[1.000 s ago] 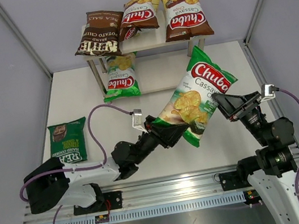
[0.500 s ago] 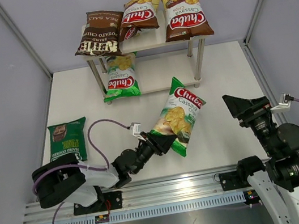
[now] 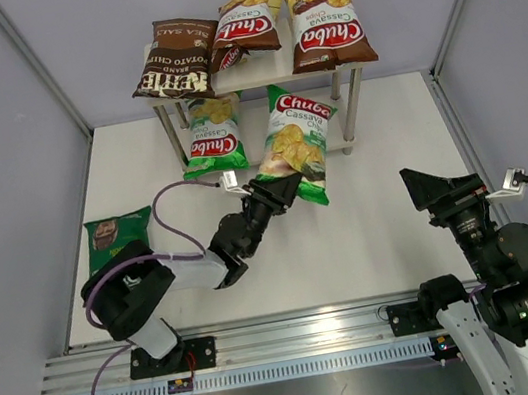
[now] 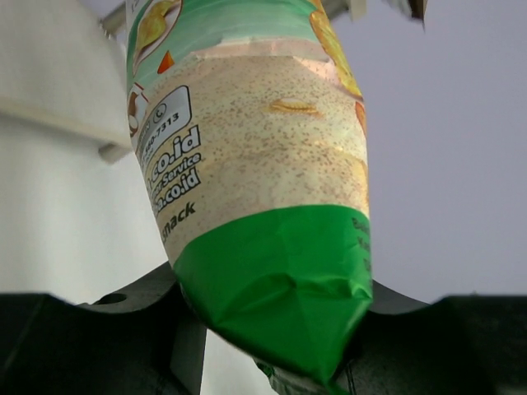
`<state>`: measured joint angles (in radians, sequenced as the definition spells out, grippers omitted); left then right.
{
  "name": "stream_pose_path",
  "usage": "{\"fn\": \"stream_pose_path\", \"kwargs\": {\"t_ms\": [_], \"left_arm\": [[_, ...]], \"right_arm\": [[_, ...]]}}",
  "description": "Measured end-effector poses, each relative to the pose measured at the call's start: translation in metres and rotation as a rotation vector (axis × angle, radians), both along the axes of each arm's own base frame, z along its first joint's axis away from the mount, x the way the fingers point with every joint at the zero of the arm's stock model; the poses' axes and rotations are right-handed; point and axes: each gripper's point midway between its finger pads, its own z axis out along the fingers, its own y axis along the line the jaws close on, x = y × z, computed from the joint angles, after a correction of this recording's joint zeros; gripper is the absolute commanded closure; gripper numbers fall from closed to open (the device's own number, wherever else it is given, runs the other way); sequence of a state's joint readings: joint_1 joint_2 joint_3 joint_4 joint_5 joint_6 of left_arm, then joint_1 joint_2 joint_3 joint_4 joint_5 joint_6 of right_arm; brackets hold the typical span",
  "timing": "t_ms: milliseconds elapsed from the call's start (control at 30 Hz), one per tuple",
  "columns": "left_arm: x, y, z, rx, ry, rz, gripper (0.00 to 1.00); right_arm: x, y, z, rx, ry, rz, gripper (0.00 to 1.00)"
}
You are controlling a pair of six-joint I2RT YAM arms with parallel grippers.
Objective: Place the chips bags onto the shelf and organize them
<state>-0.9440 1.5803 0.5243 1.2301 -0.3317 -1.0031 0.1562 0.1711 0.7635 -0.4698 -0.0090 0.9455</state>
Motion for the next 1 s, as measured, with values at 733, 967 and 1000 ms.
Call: {"fn": "stream_pose_path", "kwargs": {"t_ms": [733,967,1000], "left_arm": [[0.161,-0.009,-0.025,-0.071,0.124,0.375,0.98],[0.177,0.007,-0.082,0.015,0.223,0.410,0.92],[0.179,0.009,-0.083,0.013,0.227,0.412,0.89]], "right_arm": [[-0.009,0.019,0.010,-0.005,-0.044,0.113,0.01],[-0.010,0.019,0.014,-0.001,-0.059,0.118,0.01],[-0.010,0.019,0.014,-0.001,-0.059,0.118,0.00]]}}
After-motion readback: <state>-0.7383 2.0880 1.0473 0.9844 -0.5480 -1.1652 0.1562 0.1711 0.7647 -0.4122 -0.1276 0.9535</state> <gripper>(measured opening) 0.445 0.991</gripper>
